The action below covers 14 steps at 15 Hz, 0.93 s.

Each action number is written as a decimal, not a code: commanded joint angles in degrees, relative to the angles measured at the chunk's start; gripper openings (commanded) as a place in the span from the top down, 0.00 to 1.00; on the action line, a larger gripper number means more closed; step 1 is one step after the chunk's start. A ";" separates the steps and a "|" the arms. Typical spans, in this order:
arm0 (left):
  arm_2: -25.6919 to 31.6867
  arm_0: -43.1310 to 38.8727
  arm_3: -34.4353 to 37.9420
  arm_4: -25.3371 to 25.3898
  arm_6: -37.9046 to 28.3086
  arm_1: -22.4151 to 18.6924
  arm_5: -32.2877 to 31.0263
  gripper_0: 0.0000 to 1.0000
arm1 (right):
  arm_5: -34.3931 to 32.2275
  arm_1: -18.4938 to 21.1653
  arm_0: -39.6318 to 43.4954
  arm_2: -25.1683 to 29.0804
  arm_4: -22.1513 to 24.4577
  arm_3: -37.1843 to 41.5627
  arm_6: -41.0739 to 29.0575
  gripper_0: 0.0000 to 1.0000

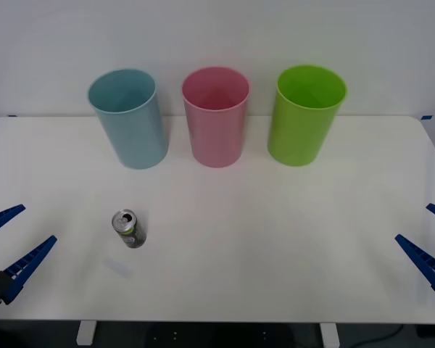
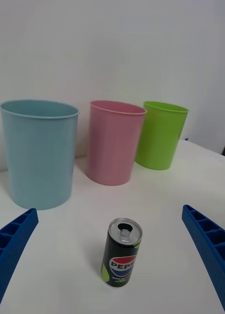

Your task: Grasp the object on the table and drop it into the matching bin: aluminum can to the light blue bin, PET bottle to the pink bin.

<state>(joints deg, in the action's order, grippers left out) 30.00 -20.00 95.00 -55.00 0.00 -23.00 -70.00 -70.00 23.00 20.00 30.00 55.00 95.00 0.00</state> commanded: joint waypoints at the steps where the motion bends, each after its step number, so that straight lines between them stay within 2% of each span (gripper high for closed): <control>1: 0.00 0.00 0.00 0.00 0.00 0.00 0.00 0.00 | 0.00 0.00 0.00 0.00 0.00 0.00 0.00 0.00; 3: 0.06 -1.88 -0.69 -0.20 0.00 1.64 -0.14 0.00 | 0.00 0.00 0.00 0.00 0.00 0.00 0.00 0.00; 7: -0.20 -4.35 0.36 1.47 0.09 0.76 1.09 0.00 | 0.00 0.00 0.00 0.00 0.00 0.00 0.00 0.00; 14: -2.31 -10.32 0.36 -0.02 2.20 0.76 4.35 0.00 | 0.00 0.00 0.00 0.00 0.00 0.00 0.00 0.00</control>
<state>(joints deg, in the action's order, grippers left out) 28.22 -29.70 95.36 -54.93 1.93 -22.24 -66.18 -70.00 23.00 20.00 30.00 55.00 95.00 0.00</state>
